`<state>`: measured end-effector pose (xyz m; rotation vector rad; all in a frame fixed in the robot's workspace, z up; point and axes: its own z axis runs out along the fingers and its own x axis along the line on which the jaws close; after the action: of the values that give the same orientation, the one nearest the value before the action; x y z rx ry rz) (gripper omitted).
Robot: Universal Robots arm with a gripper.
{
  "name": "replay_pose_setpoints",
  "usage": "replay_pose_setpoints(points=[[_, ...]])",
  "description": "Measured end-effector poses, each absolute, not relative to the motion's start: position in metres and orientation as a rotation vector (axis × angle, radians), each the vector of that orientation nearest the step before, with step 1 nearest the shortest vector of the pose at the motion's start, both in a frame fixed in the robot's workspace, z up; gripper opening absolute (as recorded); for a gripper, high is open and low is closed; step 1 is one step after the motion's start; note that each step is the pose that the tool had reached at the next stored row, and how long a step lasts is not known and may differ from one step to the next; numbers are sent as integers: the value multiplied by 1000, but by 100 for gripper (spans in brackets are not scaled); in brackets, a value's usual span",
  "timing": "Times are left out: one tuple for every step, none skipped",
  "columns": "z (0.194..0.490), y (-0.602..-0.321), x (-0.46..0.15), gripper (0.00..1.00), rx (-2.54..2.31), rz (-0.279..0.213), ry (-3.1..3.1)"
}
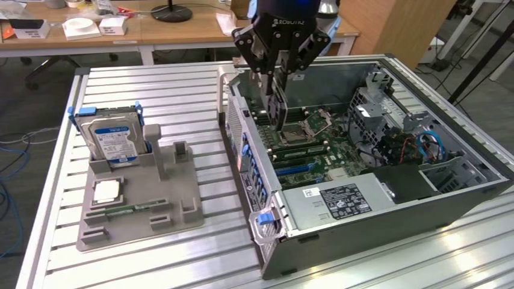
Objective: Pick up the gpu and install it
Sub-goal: 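Pick up the gpu and move the gpu toward the slot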
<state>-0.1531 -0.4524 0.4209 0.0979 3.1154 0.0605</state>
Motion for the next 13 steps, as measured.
replay_pose_setpoints(points=[[421, -452, -152, 26, 98, 61, 3115], [421, -452, -151, 26, 98, 61, 3115], [421, -452, -151, 26, 98, 61, 3115], [421, -452, -150, 26, 98, 61, 3115], [421, -452, -149, 26, 98, 61, 3115], [421, -452, -148, 26, 98, 61, 3115], [421, -452, -147, 26, 98, 61, 3115], [421, -452, -146, 26, 98, 61, 3115], [421, -452, -145, 26, 98, 61, 3115], [421, -452, -144, 26, 98, 60, 3115], [421, -452, -143, 26, 98, 61, 3115], [421, -452, -142, 26, 98, 61, 3115], [421, -452, -141, 26, 98, 61, 3115]])
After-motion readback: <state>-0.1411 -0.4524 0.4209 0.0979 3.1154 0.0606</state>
